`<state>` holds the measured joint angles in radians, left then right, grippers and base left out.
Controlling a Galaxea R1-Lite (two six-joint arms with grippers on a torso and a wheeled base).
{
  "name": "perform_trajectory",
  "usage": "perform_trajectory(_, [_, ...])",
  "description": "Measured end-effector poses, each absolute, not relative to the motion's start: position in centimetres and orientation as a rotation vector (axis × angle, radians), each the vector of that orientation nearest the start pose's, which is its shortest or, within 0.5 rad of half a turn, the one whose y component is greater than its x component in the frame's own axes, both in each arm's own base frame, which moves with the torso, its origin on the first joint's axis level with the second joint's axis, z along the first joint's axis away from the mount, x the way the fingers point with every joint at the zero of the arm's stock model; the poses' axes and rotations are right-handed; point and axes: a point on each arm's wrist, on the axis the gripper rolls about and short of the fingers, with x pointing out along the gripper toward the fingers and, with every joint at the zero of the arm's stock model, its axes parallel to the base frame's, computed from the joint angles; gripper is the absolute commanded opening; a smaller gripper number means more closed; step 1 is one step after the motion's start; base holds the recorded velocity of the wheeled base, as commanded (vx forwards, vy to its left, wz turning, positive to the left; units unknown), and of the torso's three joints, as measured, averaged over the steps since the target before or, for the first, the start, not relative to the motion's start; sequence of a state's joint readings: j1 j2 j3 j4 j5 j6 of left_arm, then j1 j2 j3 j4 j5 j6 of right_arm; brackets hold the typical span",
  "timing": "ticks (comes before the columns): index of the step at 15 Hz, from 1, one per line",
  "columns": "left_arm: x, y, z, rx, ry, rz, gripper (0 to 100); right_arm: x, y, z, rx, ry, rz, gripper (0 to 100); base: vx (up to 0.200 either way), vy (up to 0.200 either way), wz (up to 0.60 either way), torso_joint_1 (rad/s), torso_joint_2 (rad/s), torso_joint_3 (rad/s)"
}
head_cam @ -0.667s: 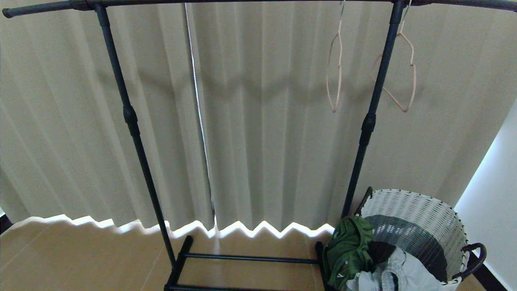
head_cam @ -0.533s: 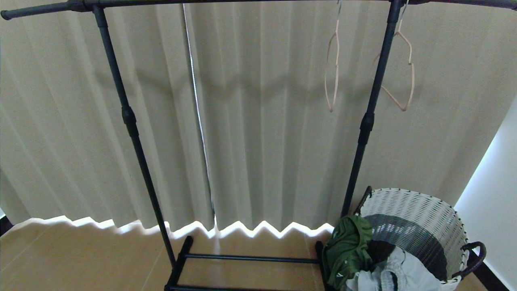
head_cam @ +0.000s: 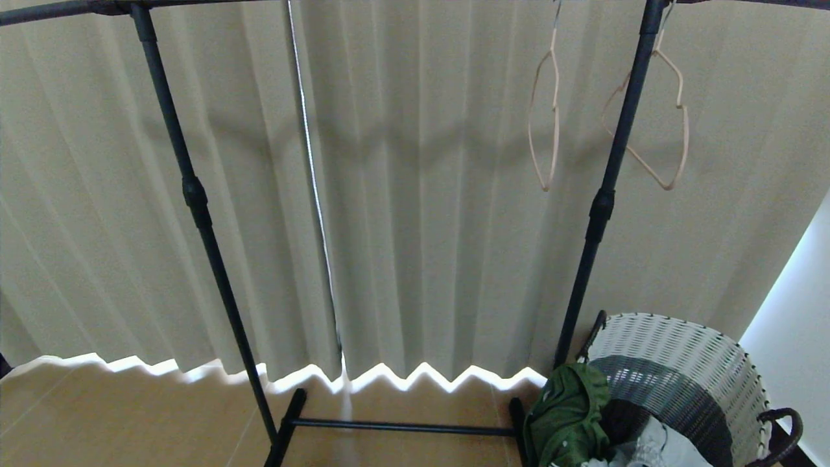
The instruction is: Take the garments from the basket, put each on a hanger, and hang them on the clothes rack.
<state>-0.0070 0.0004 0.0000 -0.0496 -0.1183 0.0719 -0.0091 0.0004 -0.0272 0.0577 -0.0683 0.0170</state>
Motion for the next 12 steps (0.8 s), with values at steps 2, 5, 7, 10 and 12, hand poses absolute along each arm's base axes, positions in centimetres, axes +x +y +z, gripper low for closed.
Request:
perform_trajectory(2, [-2.3,-0.3,8.1,0.075,-0.054,-0.123,100,-2.5,-0.1,7.7,0.017,0.028,-0.081,100,0.000,0.000,0.00,0.000,0.00,0.000])
perform_trajectory(5, [-2.3,-0.3,8.1,0.071,-0.054,-0.122,100,-2.5,-0.2,7.7,0.008,0.033,-0.097,100,0.000,0.000,0.00,0.000,0.00,0.000])
perform_trajectory(7, [-2.3,-0.2,8.1,0.070,-0.054,-0.121,100,-2.5,-0.2,7.7,-0.030,0.037,-0.104,100,0.000,0.000,0.00,0.000,0.00,0.000])
perform_trajectory(10, [-2.3,-0.2,8.1,0.069,-0.054,-0.120,100,-2.8,-0.2,8.3,-0.112,0.044,-0.102,100,0.000,0.000,0.00,0.000,0.00,0.000])
perform_trajectory(12, [-2.3,-0.2,8.1,0.069,-0.054,-0.120,100,-3.4,-0.2,8.8,-0.167,0.111,-0.094,100,0.000,0.000,0.00,0.000,0.00,0.000])
